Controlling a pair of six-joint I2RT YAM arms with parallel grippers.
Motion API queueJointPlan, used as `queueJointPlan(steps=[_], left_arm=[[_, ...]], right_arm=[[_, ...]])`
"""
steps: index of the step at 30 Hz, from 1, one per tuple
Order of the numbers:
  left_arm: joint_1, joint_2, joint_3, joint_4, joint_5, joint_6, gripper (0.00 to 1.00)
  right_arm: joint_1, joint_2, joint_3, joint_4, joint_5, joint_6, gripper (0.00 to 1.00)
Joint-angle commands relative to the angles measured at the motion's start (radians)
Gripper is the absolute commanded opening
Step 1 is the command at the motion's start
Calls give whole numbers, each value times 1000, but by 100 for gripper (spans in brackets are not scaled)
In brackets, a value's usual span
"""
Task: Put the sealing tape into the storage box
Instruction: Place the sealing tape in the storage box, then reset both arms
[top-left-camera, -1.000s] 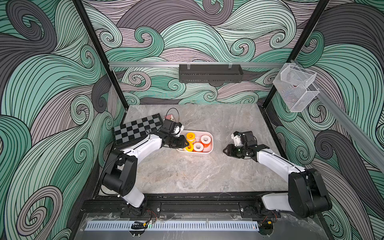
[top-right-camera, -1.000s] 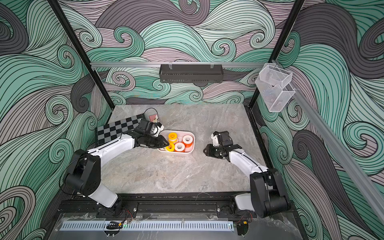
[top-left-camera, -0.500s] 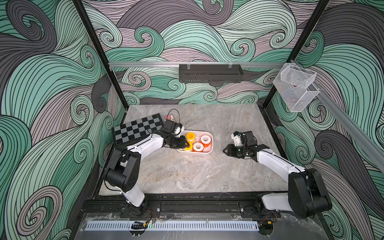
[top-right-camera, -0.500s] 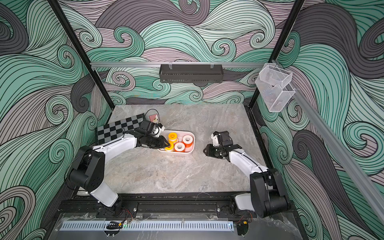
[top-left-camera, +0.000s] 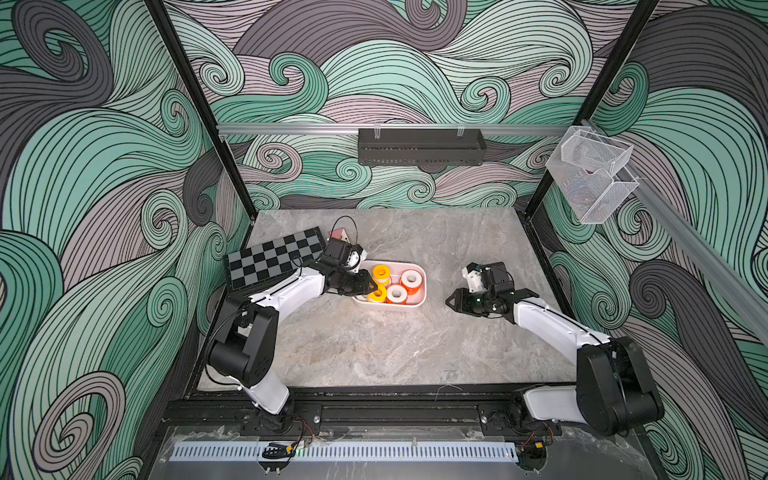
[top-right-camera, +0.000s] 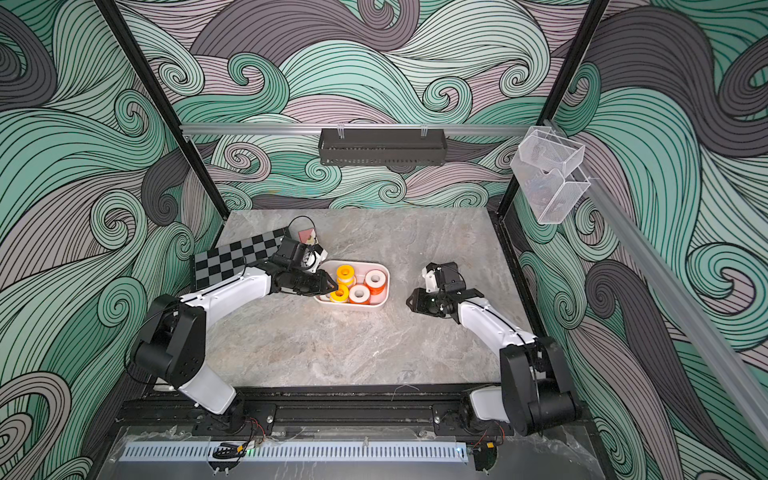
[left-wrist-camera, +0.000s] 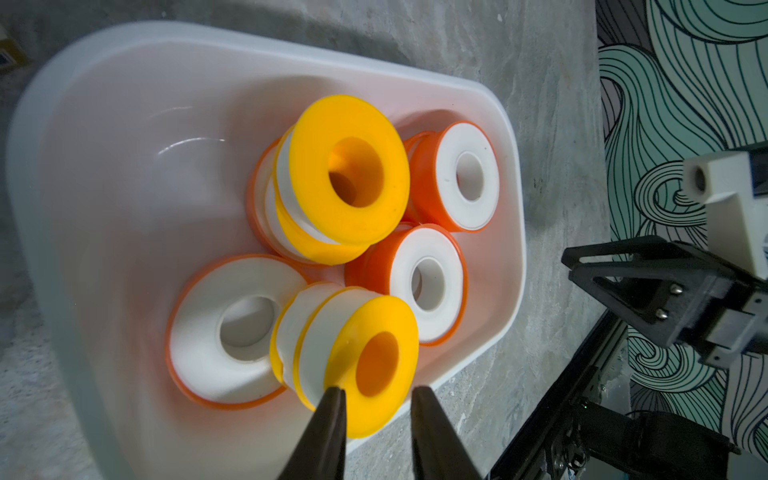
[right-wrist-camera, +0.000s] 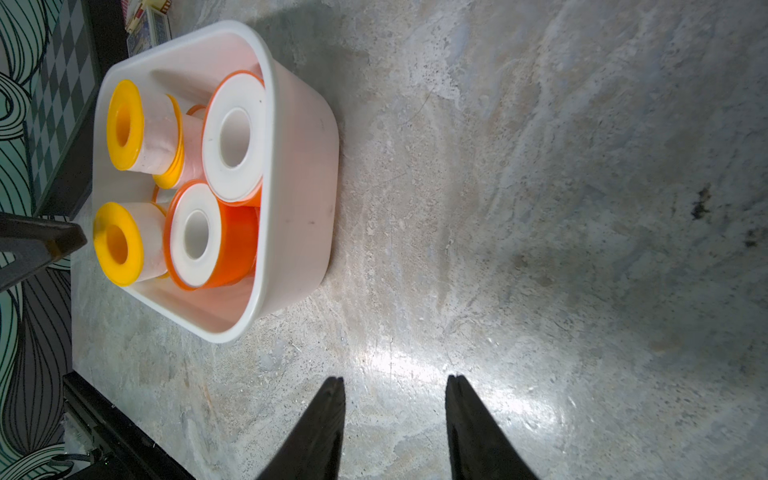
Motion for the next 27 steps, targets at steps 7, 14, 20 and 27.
queueJointPlan(steps=[7,14,20,27], left_arm=[[7,-56,-6,18,38,-5,32],[7,-115,-50,33,-23,-14,32],[6,-349,-201,147,-157,-4,36],[5,-405,-277,218,-153,-18,36]], right_arm=[[7,-30,-9,0,-5,-2,44],[7,-42,-11,0,-2,-6,44],[8,-63,-15,9,14,-7,44],[8,-91,-27,24,11,-10,44]])
